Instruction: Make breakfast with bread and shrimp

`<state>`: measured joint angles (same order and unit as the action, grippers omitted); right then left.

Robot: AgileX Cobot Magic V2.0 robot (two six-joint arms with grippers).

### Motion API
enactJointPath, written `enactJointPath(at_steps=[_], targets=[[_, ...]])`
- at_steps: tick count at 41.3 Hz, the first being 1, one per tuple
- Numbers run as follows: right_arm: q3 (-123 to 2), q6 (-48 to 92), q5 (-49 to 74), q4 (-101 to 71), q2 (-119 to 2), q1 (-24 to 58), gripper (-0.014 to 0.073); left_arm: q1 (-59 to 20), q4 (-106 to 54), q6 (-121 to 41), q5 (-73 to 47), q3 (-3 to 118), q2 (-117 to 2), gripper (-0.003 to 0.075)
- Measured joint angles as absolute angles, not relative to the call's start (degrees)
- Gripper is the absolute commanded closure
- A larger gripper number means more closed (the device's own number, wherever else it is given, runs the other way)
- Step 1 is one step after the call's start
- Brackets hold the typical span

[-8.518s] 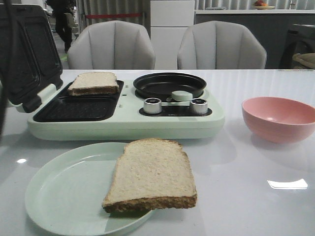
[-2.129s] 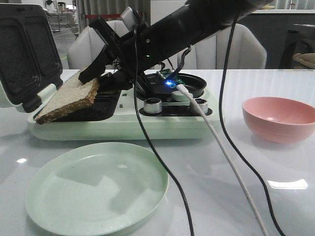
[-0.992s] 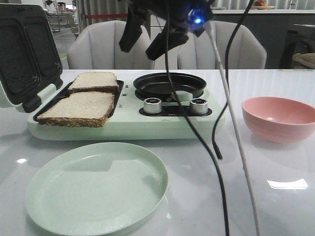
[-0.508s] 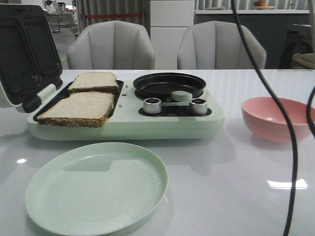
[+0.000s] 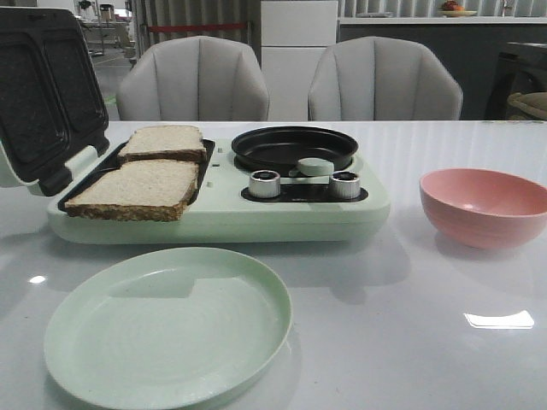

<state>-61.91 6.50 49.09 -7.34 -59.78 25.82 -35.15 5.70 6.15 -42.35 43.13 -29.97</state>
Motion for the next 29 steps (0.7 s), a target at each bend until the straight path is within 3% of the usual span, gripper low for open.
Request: enactJointPath(at_steps=[17, 29], targets=[[-50.9, 6.4, 49.6, -6.9, -42.9, 25.8, 0.012, -35.1, 6.1, 6.1, -42.4, 43.1, -30.0, 0.0199], [-49.3, 6.4, 49.8, -6.6, -40.0, 25.8, 0.012, -35.1, 7.5, 6.4, -42.4, 43.1, -30.0, 0.0199]])
